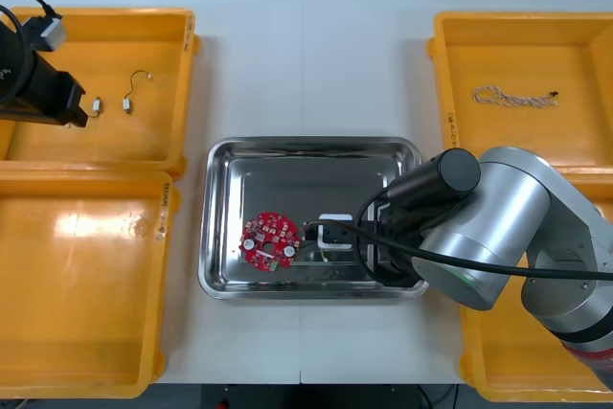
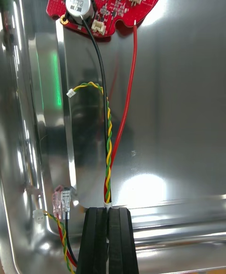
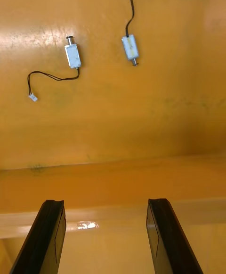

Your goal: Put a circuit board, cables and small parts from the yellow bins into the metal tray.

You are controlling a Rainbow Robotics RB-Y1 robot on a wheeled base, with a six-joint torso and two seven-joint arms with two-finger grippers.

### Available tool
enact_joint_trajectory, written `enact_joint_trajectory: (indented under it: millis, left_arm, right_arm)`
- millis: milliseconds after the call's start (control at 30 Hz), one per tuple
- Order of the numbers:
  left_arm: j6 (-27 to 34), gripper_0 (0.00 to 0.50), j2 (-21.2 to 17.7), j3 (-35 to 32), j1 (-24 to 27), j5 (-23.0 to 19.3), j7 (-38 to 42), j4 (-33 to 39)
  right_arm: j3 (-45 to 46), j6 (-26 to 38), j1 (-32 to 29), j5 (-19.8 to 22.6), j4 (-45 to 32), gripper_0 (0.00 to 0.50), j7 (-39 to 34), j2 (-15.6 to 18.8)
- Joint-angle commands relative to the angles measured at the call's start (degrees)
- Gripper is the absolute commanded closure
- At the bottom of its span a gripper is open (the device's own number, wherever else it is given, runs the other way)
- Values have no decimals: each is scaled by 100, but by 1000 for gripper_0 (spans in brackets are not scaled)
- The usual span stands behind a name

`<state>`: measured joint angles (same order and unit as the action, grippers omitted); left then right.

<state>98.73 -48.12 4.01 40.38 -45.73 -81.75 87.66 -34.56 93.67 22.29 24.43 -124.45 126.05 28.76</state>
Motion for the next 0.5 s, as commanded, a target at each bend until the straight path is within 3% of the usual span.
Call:
enact_joint_trajectory:
  millis: [33, 500]
  left_arm:
    - [-337, 0, -146, -155, 312, 223, -570, -206]
    - [-1339, 0, 276, -155, 312, 601, -816, -847]
  right_arm:
    - [-103, -59, -93, -52, -62, 500, 183, 174]
    - [-173, -165, -181, -26, -53, 500, 227, 376]
